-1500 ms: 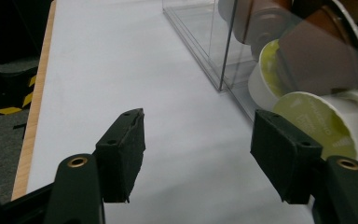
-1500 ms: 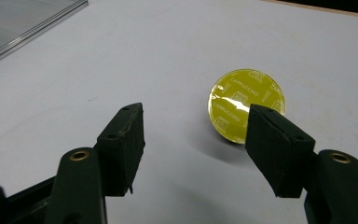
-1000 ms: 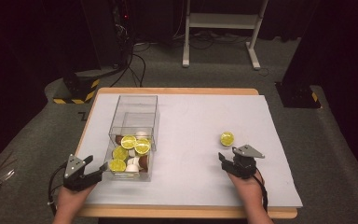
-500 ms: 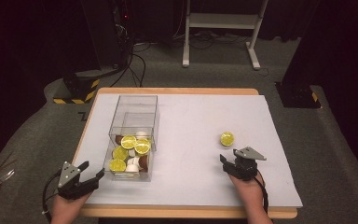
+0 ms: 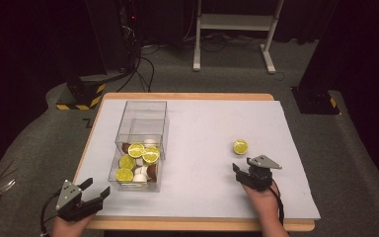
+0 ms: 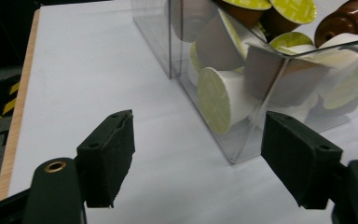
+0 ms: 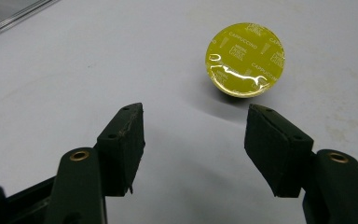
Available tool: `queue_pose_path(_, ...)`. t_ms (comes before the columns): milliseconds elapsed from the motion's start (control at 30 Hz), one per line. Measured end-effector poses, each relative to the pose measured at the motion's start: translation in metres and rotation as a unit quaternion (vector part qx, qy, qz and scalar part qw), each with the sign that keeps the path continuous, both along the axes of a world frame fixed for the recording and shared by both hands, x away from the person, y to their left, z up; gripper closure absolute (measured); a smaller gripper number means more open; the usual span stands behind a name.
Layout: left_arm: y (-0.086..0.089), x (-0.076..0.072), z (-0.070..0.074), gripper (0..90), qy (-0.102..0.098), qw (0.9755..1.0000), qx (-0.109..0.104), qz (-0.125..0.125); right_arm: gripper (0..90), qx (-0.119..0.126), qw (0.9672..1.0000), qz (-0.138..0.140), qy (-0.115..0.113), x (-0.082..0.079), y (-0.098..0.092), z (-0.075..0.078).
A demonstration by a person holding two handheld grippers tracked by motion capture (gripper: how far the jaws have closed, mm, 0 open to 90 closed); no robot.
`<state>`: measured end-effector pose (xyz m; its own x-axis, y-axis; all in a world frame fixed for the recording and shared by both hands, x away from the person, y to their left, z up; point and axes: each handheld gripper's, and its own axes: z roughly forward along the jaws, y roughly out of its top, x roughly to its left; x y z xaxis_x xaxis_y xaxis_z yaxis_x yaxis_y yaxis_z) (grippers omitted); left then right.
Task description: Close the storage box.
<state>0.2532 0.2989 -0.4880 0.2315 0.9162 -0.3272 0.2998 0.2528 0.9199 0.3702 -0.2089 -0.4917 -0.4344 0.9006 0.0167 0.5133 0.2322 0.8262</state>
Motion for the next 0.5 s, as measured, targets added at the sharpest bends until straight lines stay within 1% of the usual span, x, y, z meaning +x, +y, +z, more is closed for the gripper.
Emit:
queue_pose_path(33,-0.002,0.000,0.000,25.8,-0.001,1.0000,-0.006,0.000,37.9,0.001,1.0000,-0.002,0.002,0.000,0.000,0.000)
queue_pose_path(67,-0.003,0.000,0.000,25.5,-0.001,1.0000,0.002,-0.007,37.9,0.001,1.0000,-0.002,0.002,0.000,0.000,0.000)
queue_pose_path(133,-0.008,0.000,0.000,25.3,-0.003,0.9999,-0.005,-0.012,37.9,0.001,1.0000,-0.002,0.001,0.000,0.000,0.000)
queue_pose_path(200,-0.011,0.000,-0.001,25.0,-0.002,0.9998,0.001,-0.018,37.9,0.002,1.0000,-0.003,-0.001,0.000,-0.001,0.000)
queue_pose_path(233,-0.013,0.001,-0.001,25.0,-0.002,0.9998,-0.004,-0.019,37.9,0.002,1.0000,-0.003,-0.001,0.000,-0.001,0.000)
queue_pose_path(267,-0.013,0.001,-0.001,25.1,0.000,0.9997,0.002,-0.024,37.9,0.001,1.0000,-0.003,-0.001,0.000,-0.001,0.000)
queue_pose_path(300,-0.015,0.002,-0.002,25.1,-0.002,0.9998,-0.002,-0.022,37.9,0.002,1.0000,-0.003,0.000,0.000,-0.001,0.000)
queue_pose_path(333,-0.015,0.002,-0.002,25.1,0.000,0.9996,0.006,-0.027,37.9,0.001,1.0000,-0.003,0.000,0.000,-0.001,0.000)
queue_pose_path(367,-0.017,0.003,-0.002,25.1,-0.001,0.9997,0.000,-0.023,38.0,0.001,1.0000,-0.003,0.000,0.000,-0.001,0.000)
queue_pose_path(400,-0.017,0.003,-0.002,25.1,0.000,0.9997,0.001,-0.024,38.0,0.001,1.0000,-0.003,0.000,0.000,-0.001,0.000)
queue_pose_path(433,-0.017,0.004,-0.002,25.2,0.003,0.9995,0.006,-0.030,38.0,0.002,1.0000,-0.004,0.000,0.000,-0.001,0.000)
queue_pose_path(467,-0.019,0.005,-0.002,25.2,0.003,0.9996,-0.004,-0.027,38.0,0.003,1.0000,-0.005,0.001,-0.001,-0.001,0.000)
queue_pose_path(500,-0.021,0.005,-0.002,25.2,0.003,0.9995,-0.003,-0.030,38.0,0.004,1.0000,-0.006,0.001,-0.001,-0.001,0.000)
